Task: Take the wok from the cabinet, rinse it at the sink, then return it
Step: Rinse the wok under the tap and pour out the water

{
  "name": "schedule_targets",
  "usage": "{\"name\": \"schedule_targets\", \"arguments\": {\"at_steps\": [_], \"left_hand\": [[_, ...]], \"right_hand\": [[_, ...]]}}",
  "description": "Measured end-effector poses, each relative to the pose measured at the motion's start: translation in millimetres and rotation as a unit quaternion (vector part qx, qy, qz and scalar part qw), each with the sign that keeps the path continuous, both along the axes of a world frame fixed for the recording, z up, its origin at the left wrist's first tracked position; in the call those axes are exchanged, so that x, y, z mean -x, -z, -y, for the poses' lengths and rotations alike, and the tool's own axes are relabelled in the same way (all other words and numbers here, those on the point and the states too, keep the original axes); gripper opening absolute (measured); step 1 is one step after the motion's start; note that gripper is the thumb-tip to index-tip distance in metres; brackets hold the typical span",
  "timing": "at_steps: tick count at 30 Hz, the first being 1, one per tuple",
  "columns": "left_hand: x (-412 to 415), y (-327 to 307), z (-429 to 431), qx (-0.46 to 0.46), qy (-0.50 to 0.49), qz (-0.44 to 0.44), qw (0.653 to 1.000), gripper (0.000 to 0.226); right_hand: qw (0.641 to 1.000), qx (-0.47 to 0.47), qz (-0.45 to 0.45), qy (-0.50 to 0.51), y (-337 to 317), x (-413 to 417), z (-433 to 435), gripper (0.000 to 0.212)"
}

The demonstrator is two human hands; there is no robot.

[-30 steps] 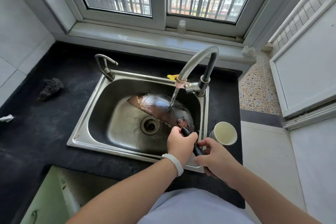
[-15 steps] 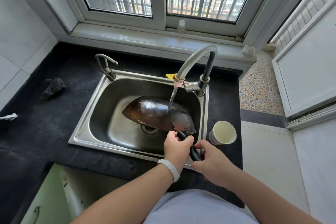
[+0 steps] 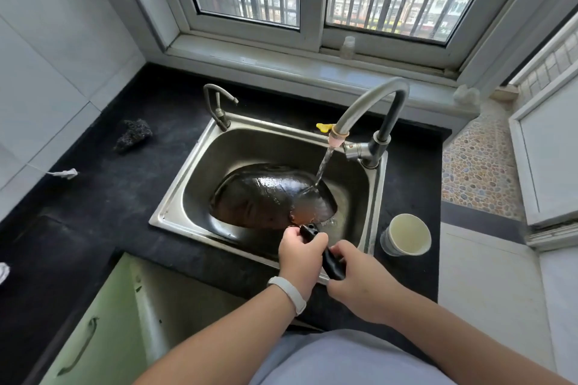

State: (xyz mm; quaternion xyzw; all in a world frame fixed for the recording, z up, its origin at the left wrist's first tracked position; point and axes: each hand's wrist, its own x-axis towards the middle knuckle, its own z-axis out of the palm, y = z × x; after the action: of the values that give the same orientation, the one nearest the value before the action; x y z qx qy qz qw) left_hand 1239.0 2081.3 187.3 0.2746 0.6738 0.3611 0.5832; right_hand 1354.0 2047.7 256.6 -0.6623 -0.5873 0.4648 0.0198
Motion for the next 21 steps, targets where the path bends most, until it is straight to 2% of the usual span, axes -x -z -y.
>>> {"name": "schedule_targets", "arguments": {"at_steps": [5, 10, 15, 17, 21], "left_hand": [[6, -1, 3, -0.011, -0.023, 0.012, 1.0, 0.021], [5, -2, 3, -0.027, -0.047, 0.053, 0.997, 0.017], [1, 2, -6, 0.061, -0.08, 0.161, 0.982, 0.038], [-1, 0, -10, 0.093, -0.074, 0.205, 0.972, 0.031], [-9, -4, -15, 0.108, -0.05, 0.173, 0.978, 0.022]], "right_hand": [[1.0, -0.004, -0.004, -0.01, 1, 4, -2, 0.037], [0.997, 0.021, -0.066, 0.044, 2, 2, -7, 0.039], [0.984, 0.06, -0.133, 0.103, 4, 0, -8, 0.04], [0.981, 0.062, -0.147, 0.115, 5, -1, -7, 0.038], [0.972, 0.079, -0.173, 0.141, 6, -7, -7, 0.036]]}}
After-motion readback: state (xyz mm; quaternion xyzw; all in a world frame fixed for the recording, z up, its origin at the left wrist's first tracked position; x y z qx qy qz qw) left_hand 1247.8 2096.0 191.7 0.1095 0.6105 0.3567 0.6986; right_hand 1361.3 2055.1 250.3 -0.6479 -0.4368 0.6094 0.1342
